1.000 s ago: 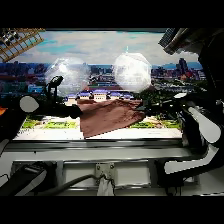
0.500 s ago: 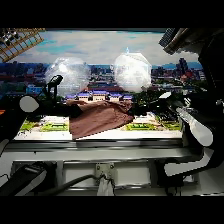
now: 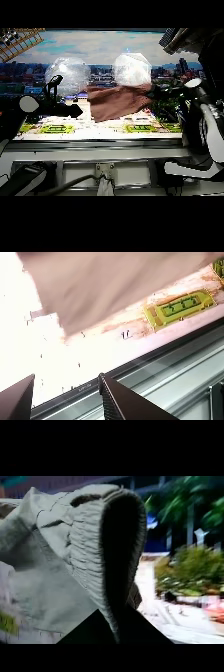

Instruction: Fold the clothes and pants, and hang the long-sleeved shirts on hangers.

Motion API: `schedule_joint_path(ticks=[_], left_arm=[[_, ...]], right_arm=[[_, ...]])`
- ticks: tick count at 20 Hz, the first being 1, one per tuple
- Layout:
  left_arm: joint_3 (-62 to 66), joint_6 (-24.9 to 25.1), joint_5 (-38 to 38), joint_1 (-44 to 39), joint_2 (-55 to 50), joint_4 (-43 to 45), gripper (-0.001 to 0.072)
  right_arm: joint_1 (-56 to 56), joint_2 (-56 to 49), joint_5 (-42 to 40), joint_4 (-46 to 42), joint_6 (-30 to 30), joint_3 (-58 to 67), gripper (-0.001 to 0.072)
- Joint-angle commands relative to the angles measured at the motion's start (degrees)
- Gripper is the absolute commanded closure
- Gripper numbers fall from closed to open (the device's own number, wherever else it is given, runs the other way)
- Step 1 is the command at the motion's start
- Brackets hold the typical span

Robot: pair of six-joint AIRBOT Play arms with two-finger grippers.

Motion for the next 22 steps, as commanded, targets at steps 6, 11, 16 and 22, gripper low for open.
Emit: schedule_joint_path(ticks=[6, 11, 16, 22], left_arm=[[0.0, 0.0, 1.1, 0.0, 0.0, 0.0, 0.0277], [0.0, 0.0, 2.6, 0.0, 0.0, -0.8, 0.0276], [0.0, 0.0, 2.7, 0.0, 0.0, -0.9, 0.0277], [0.0, 1.2, 3.3, 0.0, 0.0, -0.9, 0.0277]], right_arm=[[-12.7, 1.0, 9.9, -14.1, 14.4, 24.8, 0.0672], [-21.2, 1.0, 16.4, -17.4, 19.9, 37.9, 0.0672], [-29.0, 2.3, 26.4, -17.5, 25.0, 45.5, 0.0673], [-35.3, 9.0, 29.9, -20.6, 27.8, 45.7, 0.0673]])
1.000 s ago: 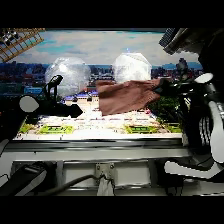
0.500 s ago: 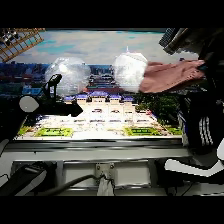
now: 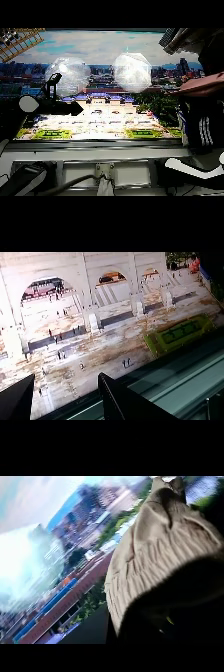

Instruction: Fold the clothes and pants, and hang the long-sleeved shirts on hangers.

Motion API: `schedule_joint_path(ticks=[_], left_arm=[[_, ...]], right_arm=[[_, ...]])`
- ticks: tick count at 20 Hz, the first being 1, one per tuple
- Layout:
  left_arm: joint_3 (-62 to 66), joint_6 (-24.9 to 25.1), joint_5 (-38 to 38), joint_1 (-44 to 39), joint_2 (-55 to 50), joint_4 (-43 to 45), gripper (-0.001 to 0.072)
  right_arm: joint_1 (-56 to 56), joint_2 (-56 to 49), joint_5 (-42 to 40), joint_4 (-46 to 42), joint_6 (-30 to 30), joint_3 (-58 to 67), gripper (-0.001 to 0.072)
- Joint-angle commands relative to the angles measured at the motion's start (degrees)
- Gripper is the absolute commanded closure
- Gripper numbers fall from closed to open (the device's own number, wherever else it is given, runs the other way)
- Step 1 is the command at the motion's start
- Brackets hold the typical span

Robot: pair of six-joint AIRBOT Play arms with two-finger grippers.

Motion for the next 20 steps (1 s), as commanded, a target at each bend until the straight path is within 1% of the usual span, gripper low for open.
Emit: schedule_joint_path(ticks=[1, 7, 12, 15, 18, 20], left_arm=[[0.0, 0.9, 0.3, 0.0, 0.0, 0.0, 0.0277], [0.0, 0.9, 0.4, -0.1, 0.0, 0.0, 0.0278], [0.0, 1.0, 0.5, -1.4, 0.0, 0.0, 0.0278], [0.0, 0.9, 0.4, -1.7, 0.0, 0.0, 0.0277], [0.0, 0.9, 0.4, -1.7, 0.0, 0.0, 0.0277], [0.0, 0.9, 0.4, -1.7, 0.0, 0.0, 0.0278]], right_arm=[[-3.8, 3.8, 2.2, -3.1, 1.4, 0.7, 0.0673], [-9.3, 9.0, 2.3, -7.6, -0.6, 0.7, 0.0674], [-12.4, 10.6, 7.7, -14.4, -1.4, -1.2, 0.0675], [-13.1, 12.0, 8.2, -18.0, -1.4, -6.0, 0.0675], [-13.1, 12.6, 10.7, -20.2, -1.4, -13.6, 0.0673], [-13.1, 13.9, 9.8, -24.5, -1.4, -19.5, 0.0673]])
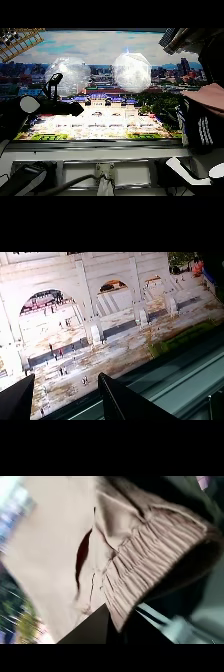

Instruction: Fold the clothes and pants, and hang the long-sleeved shirts on hangers.

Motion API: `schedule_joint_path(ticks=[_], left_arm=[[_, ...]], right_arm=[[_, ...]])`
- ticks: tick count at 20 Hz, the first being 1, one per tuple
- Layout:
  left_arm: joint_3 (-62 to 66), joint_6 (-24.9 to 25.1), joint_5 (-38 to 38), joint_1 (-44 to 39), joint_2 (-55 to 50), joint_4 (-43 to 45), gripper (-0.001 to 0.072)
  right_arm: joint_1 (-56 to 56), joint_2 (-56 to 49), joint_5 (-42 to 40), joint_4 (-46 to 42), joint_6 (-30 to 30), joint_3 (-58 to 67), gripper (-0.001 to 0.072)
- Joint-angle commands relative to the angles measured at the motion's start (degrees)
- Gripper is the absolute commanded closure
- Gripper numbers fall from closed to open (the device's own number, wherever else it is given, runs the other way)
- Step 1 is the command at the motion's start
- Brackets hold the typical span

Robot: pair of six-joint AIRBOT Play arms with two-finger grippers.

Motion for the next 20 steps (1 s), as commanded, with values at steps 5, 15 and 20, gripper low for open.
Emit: schedule_joint_path(ticks=[5, 15, 20], left_arm=[[0.0, 0.0, 0.0, 0.0, 0.0, 0.1, 0.0278], [0.0, 1.3, -0.1, 0.0, 0.0, 0.1, 0.0277], [0.6, 3.9, 2.4, 0.0, -0.1, 0.0, 0.0276]], right_arm=[[-1.2, 3.1, -1.0, -10.3, -0.3, -17.2, 0.0673], [-1.2, 3.0, -2.9, -12.1, -0.9, -20.7, 0.0174], [1.6, -0.5, -9.8, 15.8, -4.8, -10.8, 0.0126]])
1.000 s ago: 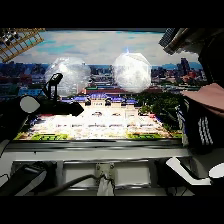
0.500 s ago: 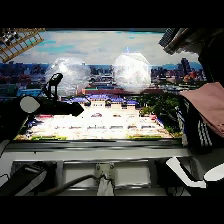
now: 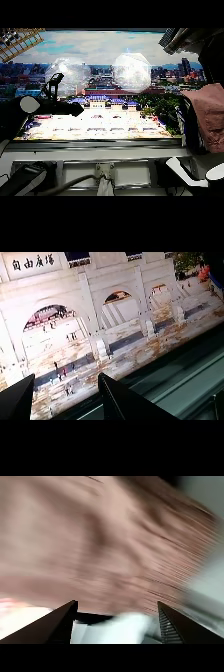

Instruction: Fold the clothes and pants, and hang the long-sleeved shirts on hangers.

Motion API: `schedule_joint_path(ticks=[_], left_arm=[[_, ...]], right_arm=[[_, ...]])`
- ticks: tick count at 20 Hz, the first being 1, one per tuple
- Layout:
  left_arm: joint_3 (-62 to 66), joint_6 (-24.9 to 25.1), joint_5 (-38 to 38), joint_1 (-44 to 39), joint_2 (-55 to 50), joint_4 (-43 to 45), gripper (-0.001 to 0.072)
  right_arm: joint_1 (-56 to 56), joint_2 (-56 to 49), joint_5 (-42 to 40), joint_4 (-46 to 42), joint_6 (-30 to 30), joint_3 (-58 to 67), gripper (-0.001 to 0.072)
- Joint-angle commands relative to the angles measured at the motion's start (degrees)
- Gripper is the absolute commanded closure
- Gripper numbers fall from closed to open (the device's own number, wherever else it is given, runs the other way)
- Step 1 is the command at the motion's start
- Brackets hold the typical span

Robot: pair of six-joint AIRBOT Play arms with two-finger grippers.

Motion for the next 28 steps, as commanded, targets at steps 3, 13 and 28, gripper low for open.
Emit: schedule_joint_path(ticks=[3, 13, 28], left_arm=[[5.9, 2.6, 2.4, 0.0, -1.5, 1.0, 0.0276], [31.5, 2.5, -2.1, 0.0, -7.7, 15.9, 0.0277], [31.5, 2.5, -2.2, 0.0, -7.7, 15.9, 0.0278]], right_arm=[[15.8, -4.0, -10.9, 22.2, -6.8, 6.8, 0.0125], [67.7, -10.1, -29.0, 9.6, -16.2, 6.5, 0.0128], [75.0, -10.4, -29.0, 8.4, -16.1, 6.4, 0.0127]])
